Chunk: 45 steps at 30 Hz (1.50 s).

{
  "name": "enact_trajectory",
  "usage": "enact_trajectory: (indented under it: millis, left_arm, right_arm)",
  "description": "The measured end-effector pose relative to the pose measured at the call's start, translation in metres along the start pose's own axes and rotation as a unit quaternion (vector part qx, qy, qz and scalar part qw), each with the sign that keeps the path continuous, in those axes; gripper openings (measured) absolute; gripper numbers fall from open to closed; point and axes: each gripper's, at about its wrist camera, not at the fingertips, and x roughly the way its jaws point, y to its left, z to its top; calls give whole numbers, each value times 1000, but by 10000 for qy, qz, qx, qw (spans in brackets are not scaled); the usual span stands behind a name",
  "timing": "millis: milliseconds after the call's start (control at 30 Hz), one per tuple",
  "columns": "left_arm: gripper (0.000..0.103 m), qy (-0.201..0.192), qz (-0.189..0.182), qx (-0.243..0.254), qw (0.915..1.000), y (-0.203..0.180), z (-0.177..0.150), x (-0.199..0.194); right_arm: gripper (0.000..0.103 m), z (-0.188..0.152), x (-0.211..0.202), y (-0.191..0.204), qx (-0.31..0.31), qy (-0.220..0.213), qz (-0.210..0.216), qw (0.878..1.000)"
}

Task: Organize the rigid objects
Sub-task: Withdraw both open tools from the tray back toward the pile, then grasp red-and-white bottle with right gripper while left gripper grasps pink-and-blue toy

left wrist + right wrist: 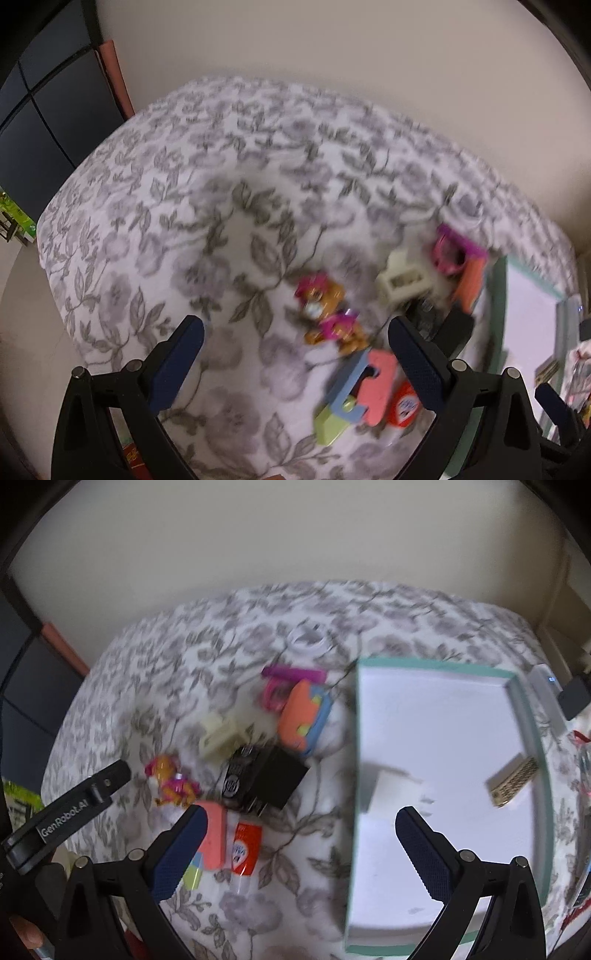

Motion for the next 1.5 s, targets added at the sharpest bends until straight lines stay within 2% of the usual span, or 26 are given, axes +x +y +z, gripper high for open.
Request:
enact_trajectory:
  millis: [300,533,633,767,833,1100,1267,1500]
  left_arm:
    - [100,1091,191,120,9938,3,-20,41]
    - [100,1449,122,-122,9893,12,-23,55]
    - [100,1513,123,-124,9883,13,-25,58]
    - [100,1514,-20,-68,9884,9,-24,59]
    - [100,1494,-145,-7,9887,1,-21,60]
    - [100,1468,-407,292,9879,-23,-20,59]
    - [100,1549,-519,388,9858,-41,-19,61]
    - [100,1617,-504,531,9841,-49,-21,67]
  right_arm:
    - [103,-27,46,30,-503,748,-110,9959]
    - [103,-37,69,35,-665,950,-391,9925]
    - [101,-38,74,32,-576,963,-452,9927]
    - [87,-38,75,32,-505,912,-472,9934]
    - [83,-38,79,32,-423,936,-391,9939]
    - [54,-31,75,24,-115,896,-122,9958]
    - [45,-30,74,22,-95,931,24,9956]
    - [45,-39,81,35,-348,1045,3,9939]
